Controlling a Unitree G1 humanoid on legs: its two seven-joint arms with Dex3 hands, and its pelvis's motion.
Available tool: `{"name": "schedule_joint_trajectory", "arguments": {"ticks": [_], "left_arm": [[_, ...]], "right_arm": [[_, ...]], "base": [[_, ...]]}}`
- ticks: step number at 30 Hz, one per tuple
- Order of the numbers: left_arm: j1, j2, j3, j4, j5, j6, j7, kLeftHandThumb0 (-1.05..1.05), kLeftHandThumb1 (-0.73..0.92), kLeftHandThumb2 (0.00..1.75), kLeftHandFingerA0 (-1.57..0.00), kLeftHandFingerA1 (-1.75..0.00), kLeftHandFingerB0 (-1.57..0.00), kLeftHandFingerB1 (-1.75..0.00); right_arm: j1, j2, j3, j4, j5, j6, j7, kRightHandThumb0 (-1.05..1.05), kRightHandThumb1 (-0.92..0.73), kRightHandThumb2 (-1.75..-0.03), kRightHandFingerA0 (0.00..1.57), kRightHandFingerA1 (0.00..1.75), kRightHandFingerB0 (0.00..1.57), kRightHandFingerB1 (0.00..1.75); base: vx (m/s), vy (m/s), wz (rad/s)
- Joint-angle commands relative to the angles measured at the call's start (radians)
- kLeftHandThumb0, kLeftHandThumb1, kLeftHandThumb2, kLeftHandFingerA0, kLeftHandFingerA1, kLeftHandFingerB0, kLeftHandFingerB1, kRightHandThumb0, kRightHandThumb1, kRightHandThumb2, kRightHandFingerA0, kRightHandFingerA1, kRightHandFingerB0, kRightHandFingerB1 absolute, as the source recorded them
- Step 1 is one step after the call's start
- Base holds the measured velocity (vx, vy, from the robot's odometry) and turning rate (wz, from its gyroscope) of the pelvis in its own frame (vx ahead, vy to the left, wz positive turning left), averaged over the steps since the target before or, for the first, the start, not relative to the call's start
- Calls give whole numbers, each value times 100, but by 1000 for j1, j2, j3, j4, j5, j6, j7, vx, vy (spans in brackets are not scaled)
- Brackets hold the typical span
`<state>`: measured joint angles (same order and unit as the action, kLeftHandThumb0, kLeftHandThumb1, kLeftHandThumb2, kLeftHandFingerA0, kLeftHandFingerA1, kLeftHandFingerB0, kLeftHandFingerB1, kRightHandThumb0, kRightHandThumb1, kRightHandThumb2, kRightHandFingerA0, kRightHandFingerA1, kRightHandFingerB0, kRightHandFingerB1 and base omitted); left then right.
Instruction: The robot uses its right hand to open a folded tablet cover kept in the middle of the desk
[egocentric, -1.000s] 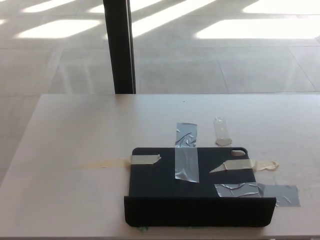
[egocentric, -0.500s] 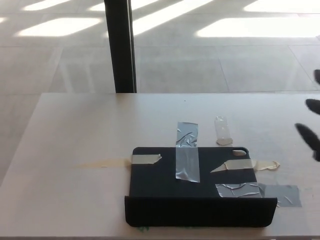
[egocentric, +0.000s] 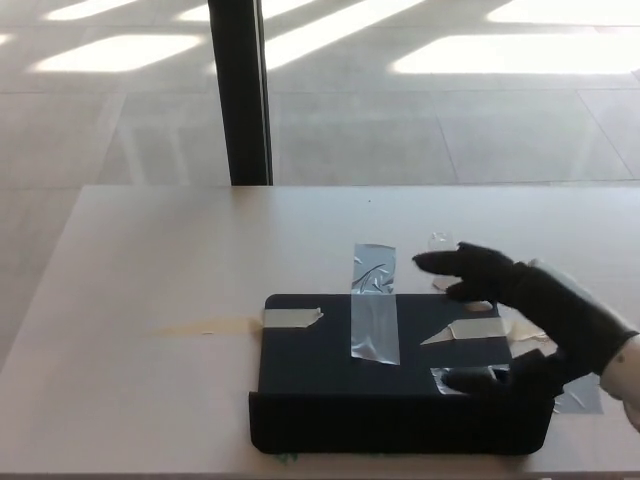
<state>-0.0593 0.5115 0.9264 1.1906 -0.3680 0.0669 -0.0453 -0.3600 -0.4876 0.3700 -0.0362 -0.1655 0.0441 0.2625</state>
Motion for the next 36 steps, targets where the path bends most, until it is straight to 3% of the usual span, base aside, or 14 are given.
{"name": "schedule_joint_trajectory", "arguments": {"ticks": [1, 6, 9, 12, 15, 16, 17, 22, 24, 25, 26, 27, 32, 36], "left_arm": [[5, 63, 3, 19, -55, 24, 2, -55, 29, 80, -73, -84, -64, -75], [0, 72, -1, 14, -56, 36, 2, -51, 30, 81, -76, -86, -62, -75], [-2, 75, -6, 14, -53, 37, -1, -53, 30, 80, -76, -85, -61, -74], [-3, 78, -4, 13, -56, 42, 4, -51, 29, 80, -77, -86, -62, -75], [3, 77, -9, 11, -51, 36, -9, -52, 30, 80, -75, -85, -62, -75], [3, 76, -9, 10, -51, 36, -2, -51, 30, 80, -75, -85, -64, -75], [3, 76, -8, 10, -52, 37, -5, -51, 30, 81, -74, -85, -61, -75], [6, 74, -12, 14, -48, 31, 0, -51, 30, 80, -77, -86, -64, -75], [11, 74, -15, 8, -48, 30, -11, -53, 30, 81, -76, -86, -63, -75], [12, 75, -18, 9, -46, 30, -12, -53, 30, 80, -78, -86, -63, -75], [12, 76, -19, 10, -46, 30, -11, -53, 30, 80, -78, -86, -63, -75], [11, 76, -20, 11, -46, 29, -10, -51, 30, 81, -79, -86, -65, -76], [13, 83, -22, 12, -50, 25, -11, -52, 30, 81, -78, -86, -63, -76], [17, 85, -22, 17, -53, 24, -14, -52, 30, 80, -77, -86, -65, -76]], "right_arm": [[-96, -91, 214, 26, -295, -13, 197, -91, -55, -58, 23, 41, 27, 29], [-131, -87, 345, 27, -434, 50, 252, -86, -54, -58, 21, 43, 27, 29], [-135, -67, 432, 53, -534, 72, 253, -92, -53, -57, 43, 48, 33, 31], [-120, -43, 504, 63, -612, 100, 248, -89, -53, -57, 38, 49, 29, 31], [-104, -30, 531, 60, -616, 131, 252, -88, -53, -58, 34, 50, 28, 32], [-88, -29, 539, 48, -621, 141, 247, -87, -42, -84, 29, 55, 24, 41], [-78, -26, 544, 44, -622, 148, 238, -88, -54, -57, 35, 52, 30, 32], [-42, -13, 561, 20, -628, 205, 245, -87, -56, -59, 32, 53, 26, 32], [-2, -15, 549, -1, -616, 233, 221, -85, -55, -58, 44, 60, 28, 33], [18, -22, 542, -18, -609, 238, 214, -82, -44, -85, 31, 60, 22, 43], [24, -24, 540, -24, -608, 239, 214, -82, -44, -85, 31, 60, 22, 43], [40, -31, 532, -45, -607, 244, 210, -82, -59, -58, 32, 51, 26, 33], [194, -59, 448, -222, -565, 302, 178, -80, -58, -59, 20, 45, 24, 32], [363, -85, 381, -404, -546, 335, 154, -75, -59, -58, 26, 43, 27, 33]], "base": [[0, 0, 0], [0, 0, 0], [0, 0, 0], [0, 0, 0], [0, 0, 0], [0, 0, 0], [0, 0, 0], [0, 0, 0], [0, 0, 0], [0, 0, 0], [0, 0, 0], [0, 0, 0], [0, 0, 0], [0, 0, 0]]}}
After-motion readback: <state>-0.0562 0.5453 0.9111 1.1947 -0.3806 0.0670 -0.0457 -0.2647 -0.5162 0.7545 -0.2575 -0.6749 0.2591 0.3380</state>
